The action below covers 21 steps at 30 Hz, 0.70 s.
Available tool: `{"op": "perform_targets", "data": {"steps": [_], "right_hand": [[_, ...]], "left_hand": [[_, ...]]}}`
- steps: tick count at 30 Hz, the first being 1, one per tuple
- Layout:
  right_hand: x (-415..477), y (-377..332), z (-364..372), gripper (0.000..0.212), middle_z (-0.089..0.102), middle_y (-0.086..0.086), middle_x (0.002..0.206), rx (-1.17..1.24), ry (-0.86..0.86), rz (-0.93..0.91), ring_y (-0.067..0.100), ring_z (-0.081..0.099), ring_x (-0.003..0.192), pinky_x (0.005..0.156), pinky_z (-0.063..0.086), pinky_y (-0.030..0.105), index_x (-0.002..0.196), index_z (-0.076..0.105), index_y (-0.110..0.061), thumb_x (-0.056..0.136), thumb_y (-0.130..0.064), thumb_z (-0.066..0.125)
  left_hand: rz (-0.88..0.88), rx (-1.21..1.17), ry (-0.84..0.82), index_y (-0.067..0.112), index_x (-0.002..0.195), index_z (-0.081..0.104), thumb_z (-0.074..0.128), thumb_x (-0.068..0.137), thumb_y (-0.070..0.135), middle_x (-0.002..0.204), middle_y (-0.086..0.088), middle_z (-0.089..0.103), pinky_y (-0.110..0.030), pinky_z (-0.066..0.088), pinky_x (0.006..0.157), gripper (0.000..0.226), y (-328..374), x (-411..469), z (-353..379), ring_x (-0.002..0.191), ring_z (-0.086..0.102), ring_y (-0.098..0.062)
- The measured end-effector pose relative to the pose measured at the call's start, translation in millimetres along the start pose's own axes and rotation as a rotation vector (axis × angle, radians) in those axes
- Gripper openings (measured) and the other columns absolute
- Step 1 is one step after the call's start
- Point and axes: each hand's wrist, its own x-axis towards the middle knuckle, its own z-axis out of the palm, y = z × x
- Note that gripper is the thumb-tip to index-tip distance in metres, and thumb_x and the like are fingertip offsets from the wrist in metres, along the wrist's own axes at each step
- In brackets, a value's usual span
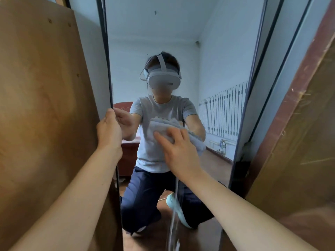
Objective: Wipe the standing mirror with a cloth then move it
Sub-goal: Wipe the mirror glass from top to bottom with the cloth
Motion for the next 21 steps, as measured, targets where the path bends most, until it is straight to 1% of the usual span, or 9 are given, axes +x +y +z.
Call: {"op": "perform_targets", "data": {"steps": [2, 5, 8, 12, 16, 18, 19, 20, 21], "right_hand": [[-8.8, 21.1, -11.9, 0.037, 0.046, 0.008, 0.107, -0.014, 0.033, 0.077, 0.030, 0.047, 0.093, 0.052, 0.046, 0.029, 0.117, 0.054, -0.025, 0.082, -0.016, 0.053], [-24.6, 54.7, -27.0, 0.038, 0.052, 0.012, 0.104, -0.025, 0.089, 0.234, 0.030, 0.048, 0.092, 0.067, 0.048, 0.035, 0.119, 0.061, -0.019, 0.084, -0.004, 0.057], [-40.5, 83.7, -40.3, 0.038, 0.053, 0.016, 0.105, -0.056, 0.219, 0.423, 0.029, 0.048, 0.096, 0.083, 0.034, 0.018, 0.119, 0.064, -0.013, 0.085, -0.002, 0.054], [-58.5, 90.6, -43.0, 0.039, 0.050, 0.018, 0.100, -0.048, 0.316, 0.577, 0.029, 0.048, 0.089, 0.082, 0.029, 0.014, 0.120, 0.063, -0.007, 0.083, 0.002, 0.053], [-66.9, 65.1, -27.4, 0.037, 0.049, 0.015, 0.103, -0.005, 0.322, 0.578, 0.023, 0.045, 0.092, 0.085, 0.030, 0.014, 0.121, 0.061, -0.009, 0.087, -0.009, 0.046], [-64.6, 47.5, -15.3, 0.037, 0.049, 0.014, 0.105, 0.027, 0.270, 0.537, 0.024, 0.045, 0.095, 0.085, 0.035, 0.019, 0.121, 0.060, -0.013, 0.086, -0.006, 0.052], [-61.5, 37.7, -9.1, 0.037, 0.050, 0.014, 0.105, 0.054, 0.245, 0.511, 0.024, 0.044, 0.095, 0.084, 0.037, 0.021, 0.121, 0.061, -0.013, 0.085, -0.004, 0.054], [-57.7, 27.4, -2.5, 0.037, 0.051, 0.015, 0.103, 0.077, 0.229, 0.474, 0.024, 0.045, 0.094, 0.082, 0.038, 0.022, 0.119, 0.063, -0.013, 0.084, -0.003, 0.057], [-53.1, 16.7, 4.6, 0.037, 0.053, 0.015, 0.101, 0.094, 0.215, 0.431, 0.026, 0.046, 0.091, 0.080, 0.040, 0.024, 0.118, 0.064, -0.013, 0.082, -0.002, 0.059]], "left_hand": [[-0.020, -0.019, 0.045, 0.013, 0.108, 0.060, 0.039, 0.096, 0.041, 0.099, -0.005, 0.058, -0.023, 0.040, 0.065, 0.037, -2.0, 1.6, 3.4, 0.090, 0.054, -0.016], [-0.020, -0.050, 0.045, 0.012, 0.118, 0.057, 0.038, 0.098, 0.039, 0.103, -0.002, 0.056, -0.025, 0.039, 0.079, 0.039, -4.2, -1.1, 3.8, 0.094, 0.052, -0.016], [0.025, -0.067, 0.058, 0.013, 0.117, 0.057, 0.037, 0.099, 0.036, 0.101, -0.001, 0.056, -0.025, 0.039, 0.080, 0.035, -5.3, -5.4, 5.2, 0.094, 0.052, -0.015], [0.074, -0.106, 0.056, 0.011, 0.118, 0.057, 0.036, 0.100, 0.033, 0.102, 0.000, 0.056, -0.023, 0.039, 0.081, 0.035, -9.6, -6.8, 7.0, 0.096, 0.052, -0.013], [0.081, -0.116, 0.086, 0.013, 0.113, 0.057, 0.035, 0.099, 0.035, 0.101, -0.001, 0.057, -0.021, 0.040, 0.077, 0.034, -13.5, -3.6, 8.9, 0.101, 0.057, -0.016], [0.062, -0.142, 0.062, 0.005, 0.111, 0.054, 0.031, 0.100, 0.034, 0.106, -0.017, 0.057, -0.022, 0.047, 0.078, 0.038, -18.8, -0.5, 11.8, 0.114, 0.054, -0.034], [0.072, -0.155, 0.050, 0.002, 0.111, 0.052, 0.028, 0.101, 0.031, 0.106, -0.021, 0.056, -0.017, 0.047, 0.082, 0.039, -22.4, 1.7, 12.4, 0.116, 0.051, -0.038], [0.096, -0.150, 0.070, 0.006, 0.107, 0.052, 0.028, 0.101, 0.029, 0.101, -0.016, 0.057, -0.006, 0.044, 0.078, 0.034, -24.3, 1.8, 12.6, 0.111, 0.053, -0.033], [0.111, -0.126, 0.103, 0.011, 0.104, 0.054, 0.030, 0.101, 0.030, 0.094, -0.008, 0.057, -0.004, 0.040, 0.073, 0.031, -25.5, 0.3, 10.0, 0.103, 0.055, -0.024]]}}
